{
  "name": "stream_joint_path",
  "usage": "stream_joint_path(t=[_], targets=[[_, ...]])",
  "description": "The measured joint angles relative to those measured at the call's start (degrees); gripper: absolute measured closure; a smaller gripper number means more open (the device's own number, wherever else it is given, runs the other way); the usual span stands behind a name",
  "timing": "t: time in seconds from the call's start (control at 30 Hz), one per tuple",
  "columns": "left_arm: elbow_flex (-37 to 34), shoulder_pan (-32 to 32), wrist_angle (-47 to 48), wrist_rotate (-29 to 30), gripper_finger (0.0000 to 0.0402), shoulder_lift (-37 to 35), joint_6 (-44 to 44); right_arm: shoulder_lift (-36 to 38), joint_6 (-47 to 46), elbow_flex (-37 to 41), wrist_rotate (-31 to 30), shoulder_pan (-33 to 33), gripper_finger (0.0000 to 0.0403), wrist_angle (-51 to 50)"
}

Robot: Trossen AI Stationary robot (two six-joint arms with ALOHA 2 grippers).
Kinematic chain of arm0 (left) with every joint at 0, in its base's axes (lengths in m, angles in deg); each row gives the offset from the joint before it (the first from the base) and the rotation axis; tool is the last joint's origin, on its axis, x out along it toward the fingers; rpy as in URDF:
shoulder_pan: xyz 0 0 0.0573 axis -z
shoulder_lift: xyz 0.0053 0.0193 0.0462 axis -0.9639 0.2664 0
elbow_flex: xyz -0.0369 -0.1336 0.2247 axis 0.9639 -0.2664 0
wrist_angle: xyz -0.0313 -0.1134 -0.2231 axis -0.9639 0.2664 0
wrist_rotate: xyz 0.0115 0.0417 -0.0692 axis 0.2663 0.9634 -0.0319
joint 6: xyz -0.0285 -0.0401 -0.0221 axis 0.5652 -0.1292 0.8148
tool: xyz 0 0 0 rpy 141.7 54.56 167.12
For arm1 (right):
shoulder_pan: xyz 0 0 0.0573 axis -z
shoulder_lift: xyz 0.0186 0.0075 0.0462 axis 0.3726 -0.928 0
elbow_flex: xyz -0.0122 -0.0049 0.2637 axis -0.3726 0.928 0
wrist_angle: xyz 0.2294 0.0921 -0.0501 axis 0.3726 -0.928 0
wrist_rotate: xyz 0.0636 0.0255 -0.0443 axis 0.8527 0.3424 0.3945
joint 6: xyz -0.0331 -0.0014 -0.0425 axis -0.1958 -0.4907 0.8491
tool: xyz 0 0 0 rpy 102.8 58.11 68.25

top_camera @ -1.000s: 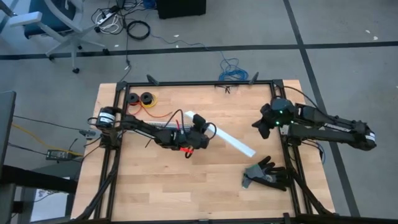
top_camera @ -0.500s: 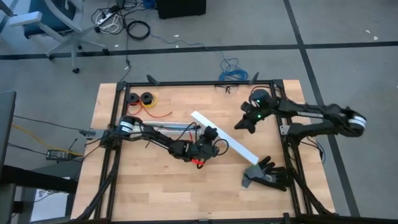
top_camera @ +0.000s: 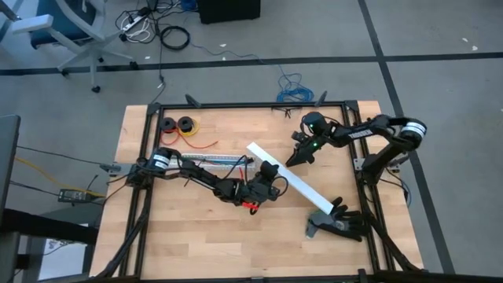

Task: Ziptie cables
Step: Close the white cable duct

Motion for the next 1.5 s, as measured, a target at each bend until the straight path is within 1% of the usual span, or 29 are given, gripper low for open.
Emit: stream_joint_path(t=[0.03, 0.13, 0.37, 0.43, 0.6, 0.63, 0.8, 0.9, 0.97, 1.03, 1.13, 1.2, 1.3, 1.4, 1.5], targets=[[0.0, -0.2, -0.1, -0.1, 0.0379, 0.0, 0.3, -0.8, -0.6, 0.0, 0.4, -0.3, 0.0267, 1.1], [0.0, -1.3, -0.2, -1.1, 0.0379, 0.0, 2.7, -2.9, -0.8, -0.3, 4.0, -1.7, 0.027, 4.0], [-0.1, -3.0, 1.0, -3.3, 0.0379, 0.0, 2.5, -5.4, -2.0, -2.5, 4.1, -3.5, 0.0298, 3.1], [-0.1, -3.5, 2.2, -3.1, 0.0373, -0.1, 2.4, -5.4, -1.5, -2.7, 3.5, -3.5, 0.0317, 3.1], [0.0, -5.6, 3.2, -2.8, 0.0348, -0.1, 4.4, -5.3, 0.3, -3.0, 4.3, -3.8, 0.0388, 4.6], [0.0, -6.0, 3.4, -3.0, 0.0346, -0.1, 5.0, -5.2, 0.5, -3.1, 4.0, -4.0, 0.0395, 5.0], [-0.1, -6.0, 2.8, -3.2, 0.0343, 0.0, 5.2, -5.3, 0.0, -3.0, 4.1, -4.8, 0.0401, 4.3], [-0.1, -5.7, 2.8, -2.1, 0.0342, 0.0, 3.4, -5.2, 0.4, -3.0, 3.4, -4.5, 0.0402, 2.3], [-0.1, -5.1, 2.8, 0.7, 0.0342, 0.0, 1.1, -5.1, 1.7, -3.1, 3.1, -4.2, 0.0403, 0.4], [-0.1, -4.1, 2.8, 5.2, 0.0341, 0.0, -0.4, -5.1, 3.0, -3.1, 3.0, -3.7, 0.0402, -2.2], [-0.1, -2.8, 2.8, 9.7, 0.0341, 0.0, -0.5, -5.1, 5.1, -3.1, 1.1, -3.0, 0.0402, -5.9], [-0.1, -2.0, 3.2, 11.6, 0.034, 0.0, -0.6, -5.1, 7.3, -3.1, -1.3, -2.6, 0.0402, -9.2], [-0.1, -1.5, 3.3, 11.5, 0.0339, 0.0, -0.3, -5.0, 10.2, -3.2, -3.0, -2.3, 0.0402, -12.9], [-0.1, -1.3, 3.8, 9.8, 0.0339, -0.1, -0.1, -5.0, 10.9, -3.2, -3.4, -2.2, 0.0402, -14.3], [0.0, -1.3, 7.8, 9.4, 0.0339, -0.1, -0.1, -5.0, 10.7, -3.2, -4.8, -2.3, 0.0402, -14.4]])
